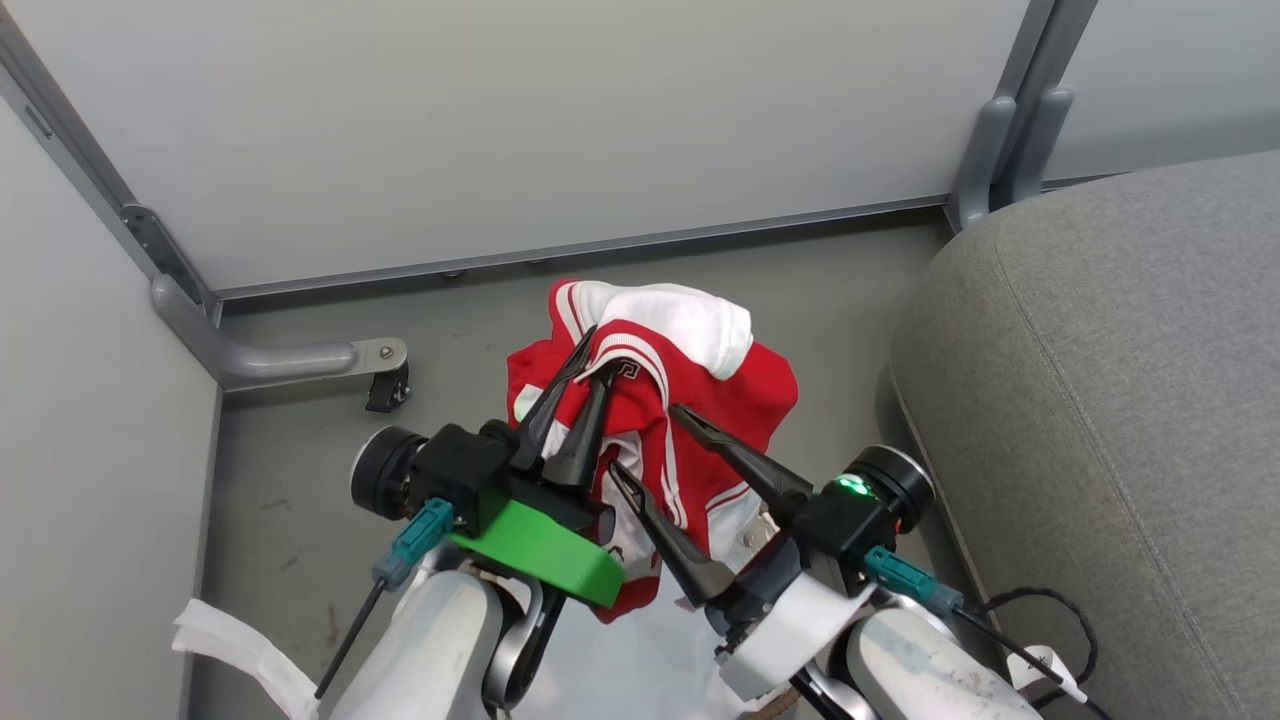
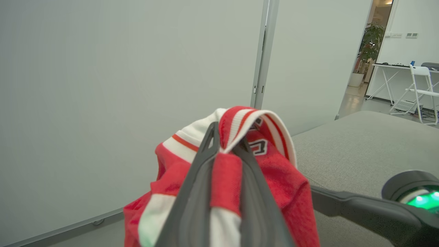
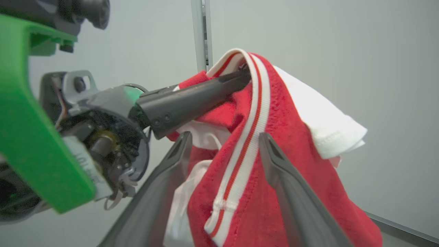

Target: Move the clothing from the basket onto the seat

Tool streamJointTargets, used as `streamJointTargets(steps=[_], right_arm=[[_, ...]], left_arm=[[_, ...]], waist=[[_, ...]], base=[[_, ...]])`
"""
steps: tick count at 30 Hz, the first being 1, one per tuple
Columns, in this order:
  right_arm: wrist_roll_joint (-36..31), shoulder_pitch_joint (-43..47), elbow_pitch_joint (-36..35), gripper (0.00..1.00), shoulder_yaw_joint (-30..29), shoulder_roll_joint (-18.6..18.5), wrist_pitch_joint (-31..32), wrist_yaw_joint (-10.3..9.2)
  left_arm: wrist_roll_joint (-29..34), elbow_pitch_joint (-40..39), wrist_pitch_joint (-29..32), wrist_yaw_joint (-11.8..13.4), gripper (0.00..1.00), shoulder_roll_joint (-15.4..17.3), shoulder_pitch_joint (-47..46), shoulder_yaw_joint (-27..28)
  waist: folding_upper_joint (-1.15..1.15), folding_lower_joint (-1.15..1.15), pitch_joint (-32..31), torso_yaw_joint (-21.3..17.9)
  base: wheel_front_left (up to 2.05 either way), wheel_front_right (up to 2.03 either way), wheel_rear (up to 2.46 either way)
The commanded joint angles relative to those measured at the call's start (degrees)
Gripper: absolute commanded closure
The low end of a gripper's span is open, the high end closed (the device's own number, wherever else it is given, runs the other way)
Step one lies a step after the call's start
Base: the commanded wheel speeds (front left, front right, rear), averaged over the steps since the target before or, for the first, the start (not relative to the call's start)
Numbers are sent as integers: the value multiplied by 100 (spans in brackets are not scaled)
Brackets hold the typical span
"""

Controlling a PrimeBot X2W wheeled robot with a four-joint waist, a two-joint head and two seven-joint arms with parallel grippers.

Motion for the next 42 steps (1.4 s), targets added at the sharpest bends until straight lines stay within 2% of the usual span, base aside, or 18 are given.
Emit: streamJointTargets(steps=[1,7,20,27,42], right_arm=[[-71,-86,61,0,-49,-28,-27,-1],[-286,-358,544,0,-95,-23,-27,-1],[-305,-549,1400,0,245,-23,-27,-1],[-263,-607,1694,0,420,-23,-27,-1],[-339,-749,1961,0,331,-24,-27,-1]], left_arm=[[-76,-25,-21,-14,100,-6,-101,-22],[-112,-41,-21,-15,100,-14,-157,-158],[-246,-62,-21,-15,100,-27,-251,-510],[-366,-154,-21,-15,100,-28,-314,-685],[-527,-229,-21,-15,100,-29,-366,-932]], waist=[[0,0,23,23],[0,0,69,104],[0,0,109,267],[0,0,153,378],[0,0,225,564]], base=[[0,0,0],[0,0,0],[0,0,0],[0,0,0],[0,0,0]])
